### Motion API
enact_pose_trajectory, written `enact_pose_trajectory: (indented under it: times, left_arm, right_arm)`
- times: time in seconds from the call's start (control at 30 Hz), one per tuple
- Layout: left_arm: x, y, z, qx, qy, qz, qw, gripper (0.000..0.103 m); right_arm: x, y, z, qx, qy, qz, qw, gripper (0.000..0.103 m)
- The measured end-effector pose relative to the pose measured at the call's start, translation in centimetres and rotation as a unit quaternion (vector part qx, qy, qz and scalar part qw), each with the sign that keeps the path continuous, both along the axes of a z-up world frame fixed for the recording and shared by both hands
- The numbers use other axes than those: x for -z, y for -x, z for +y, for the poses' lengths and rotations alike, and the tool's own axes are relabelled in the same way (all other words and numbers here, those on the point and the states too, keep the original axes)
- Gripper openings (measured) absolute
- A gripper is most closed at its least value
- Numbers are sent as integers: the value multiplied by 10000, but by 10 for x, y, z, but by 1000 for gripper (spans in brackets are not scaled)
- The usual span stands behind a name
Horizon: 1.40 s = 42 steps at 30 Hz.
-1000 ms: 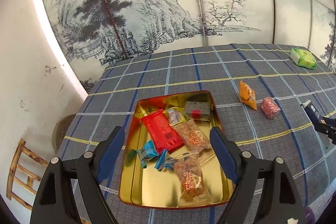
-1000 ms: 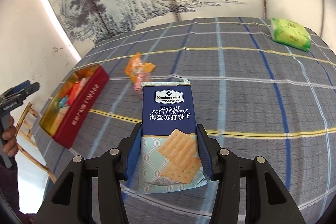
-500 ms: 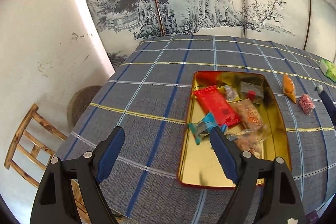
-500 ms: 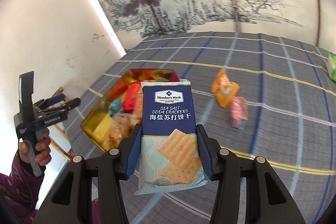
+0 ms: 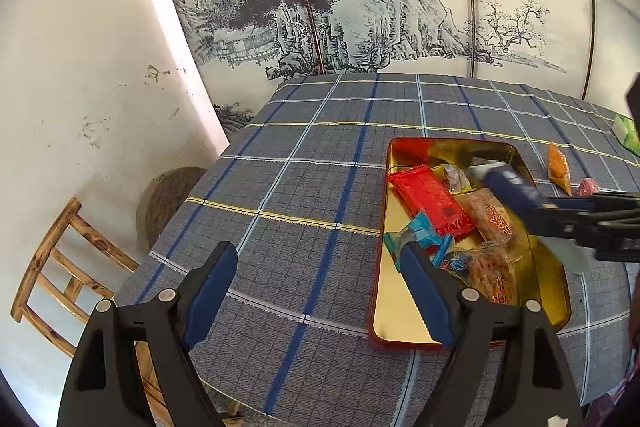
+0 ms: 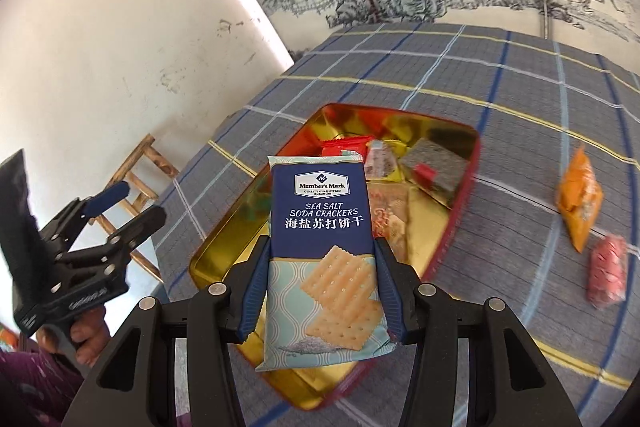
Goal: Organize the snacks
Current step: 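Carry the soda cracker pack into the tin and open the right gripper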
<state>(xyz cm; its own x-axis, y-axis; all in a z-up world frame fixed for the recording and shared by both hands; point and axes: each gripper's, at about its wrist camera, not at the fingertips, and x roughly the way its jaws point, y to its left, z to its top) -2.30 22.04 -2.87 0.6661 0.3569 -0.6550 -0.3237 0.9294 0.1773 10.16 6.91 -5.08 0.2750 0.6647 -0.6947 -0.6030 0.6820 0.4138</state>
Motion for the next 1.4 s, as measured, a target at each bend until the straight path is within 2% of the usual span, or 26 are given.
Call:
enact_pose_trajectory:
  times: [0.43,0.83,1.03,1.2,1.4]
  left_arm:
    - [9,-4,6,112,67,86,9999,81]
    - [13,-5,5,120,91,118,9998,81]
    - [11,-5,3,130,62,118,9998,82]
    - [10,-4,-2,177,30,124,9998,82]
    - [8,-6,-13,273,-19,148,9995,82]
  right_arm:
    - [23,-43,57,8,582,186,9981,51]
    - [27,-55,76,171,514,350,9979,52]
    - [13,-49,69,165,205,210,9994,52]
    - [-3,-32,48,220,-114,-110,9996,53]
    - [-16,-10,6,450,-301,-449,9975,62]
